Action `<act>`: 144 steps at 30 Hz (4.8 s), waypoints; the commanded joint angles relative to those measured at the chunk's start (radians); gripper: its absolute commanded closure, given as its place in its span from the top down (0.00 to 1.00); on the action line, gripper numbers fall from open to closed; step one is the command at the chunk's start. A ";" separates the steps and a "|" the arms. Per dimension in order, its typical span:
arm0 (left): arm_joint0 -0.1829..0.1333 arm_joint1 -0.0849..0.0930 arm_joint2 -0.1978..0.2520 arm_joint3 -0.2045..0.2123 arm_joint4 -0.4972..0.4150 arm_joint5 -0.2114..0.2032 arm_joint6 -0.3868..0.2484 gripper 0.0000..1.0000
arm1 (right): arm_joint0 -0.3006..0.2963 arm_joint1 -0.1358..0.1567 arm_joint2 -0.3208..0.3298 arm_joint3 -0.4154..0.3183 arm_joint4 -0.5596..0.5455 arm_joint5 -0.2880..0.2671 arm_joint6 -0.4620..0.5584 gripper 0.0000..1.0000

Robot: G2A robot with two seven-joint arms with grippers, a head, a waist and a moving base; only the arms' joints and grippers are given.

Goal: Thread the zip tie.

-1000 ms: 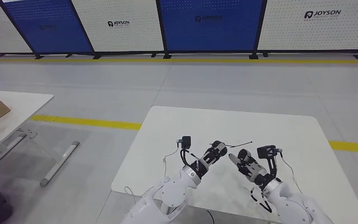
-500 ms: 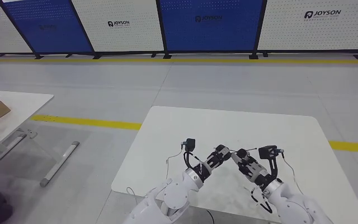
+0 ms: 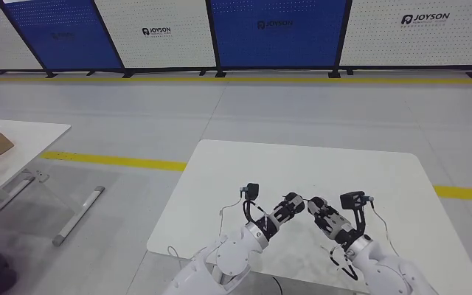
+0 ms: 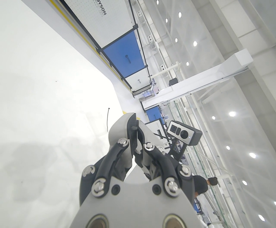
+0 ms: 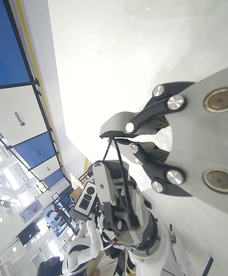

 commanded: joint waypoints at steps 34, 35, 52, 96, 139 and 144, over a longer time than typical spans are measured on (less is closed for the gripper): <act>0.018 0.005 -0.016 -0.035 -0.005 -0.074 -0.017 0.00 | 0.016 -0.001 -0.022 0.008 -0.050 -0.007 0.055 0.00; 0.019 0.005 -0.017 -0.036 -0.005 -0.074 -0.017 0.00 | 0.017 -0.001 -0.022 0.009 -0.049 -0.007 0.056 0.00; 0.024 0.006 -0.028 -0.042 -0.004 -0.091 -0.010 0.00 | 0.033 -0.002 -0.026 0.026 -0.030 0.001 0.084 0.00; 0.028 0.004 -0.019 -0.010 0.095 -0.078 0.040 0.00 | -0.030 0.017 0.131 0.021 0.243 -0.108 0.096 0.22; -0.017 -0.007 0.021 0.027 0.168 -0.001 0.032 0.00 | -0.016 0.022 0.103 0.006 0.193 -0.098 0.080 0.00; -0.020 -0.007 0.023 0.028 0.182 0.016 0.023 0.00 | -0.020 0.023 0.109 0.005 0.194 -0.100 0.074 0.00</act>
